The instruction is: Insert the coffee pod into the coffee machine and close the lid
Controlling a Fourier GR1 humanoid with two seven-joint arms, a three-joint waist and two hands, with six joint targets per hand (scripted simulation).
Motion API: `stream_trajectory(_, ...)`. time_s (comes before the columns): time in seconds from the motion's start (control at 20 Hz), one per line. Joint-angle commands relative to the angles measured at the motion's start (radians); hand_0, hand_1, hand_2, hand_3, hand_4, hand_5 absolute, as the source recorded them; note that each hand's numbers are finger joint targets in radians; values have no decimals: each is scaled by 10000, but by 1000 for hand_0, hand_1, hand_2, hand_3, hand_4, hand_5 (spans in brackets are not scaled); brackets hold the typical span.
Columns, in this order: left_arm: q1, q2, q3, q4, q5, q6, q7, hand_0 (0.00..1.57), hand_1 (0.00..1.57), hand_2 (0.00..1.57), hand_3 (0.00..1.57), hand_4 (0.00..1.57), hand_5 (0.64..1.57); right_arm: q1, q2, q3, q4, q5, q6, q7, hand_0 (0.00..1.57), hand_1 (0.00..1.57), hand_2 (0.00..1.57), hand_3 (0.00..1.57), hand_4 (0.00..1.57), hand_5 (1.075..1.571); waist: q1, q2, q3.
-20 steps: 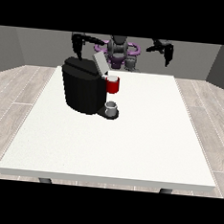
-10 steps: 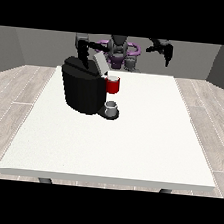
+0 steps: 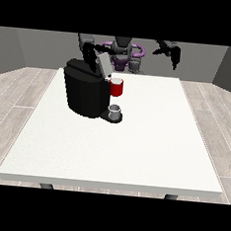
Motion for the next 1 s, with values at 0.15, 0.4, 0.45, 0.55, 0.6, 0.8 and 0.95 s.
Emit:
stream_trajectory(0.15,42,178,-127,-674,-38,189,570,0,0,0,0,299,1571,-700,-115,153,526,387,-96,-431,0,0,0,0,200,1571,196,427,9)
stream_trajectory(0.4,432,-70,-429,-119,-480,401,-151,0,0,0,0,346,1571,-1652,-51,656,89,665,-8,503,0,0,0,0,40,1571,359,316,4)
stream_trajectory(0.45,-29,-43,-368,-62,-400,418,120,0,0,0,0,339,1571,-2182,-140,574,69,582,12,940,0,0,0,0,103,1571,319,382,4)
stream_trajectory(0.55,-11,51,-203,-204,-148,291,168,0,0,0,0,358,1571,-1904,-158,590,177,742,-86,419,0,0,0,0,0,1571,524,706,6)
stream_trajectory(0.6,-434,342,26,-23,-36,153,154,0,0,0,0,372,1571,-1976,-24,823,-38,836,10,271,0,0,0,0,0,1571,337,862,5)
stream_trajectory(0.8,-256,267,-395,-396,-250,35,-50,0,0,0,0,385,1571,-2089,-320,670,1,936,-95,191,0,0,0,0,0,1571,941,1052,10)
stream_trajectory(0.95,-558,149,-462,-43,-300,92,38,0,0,0,0,319,1571,-2596,38,1227,-375,1501,-630,913,0,0,0,0,102,1571,1108,933,-2)
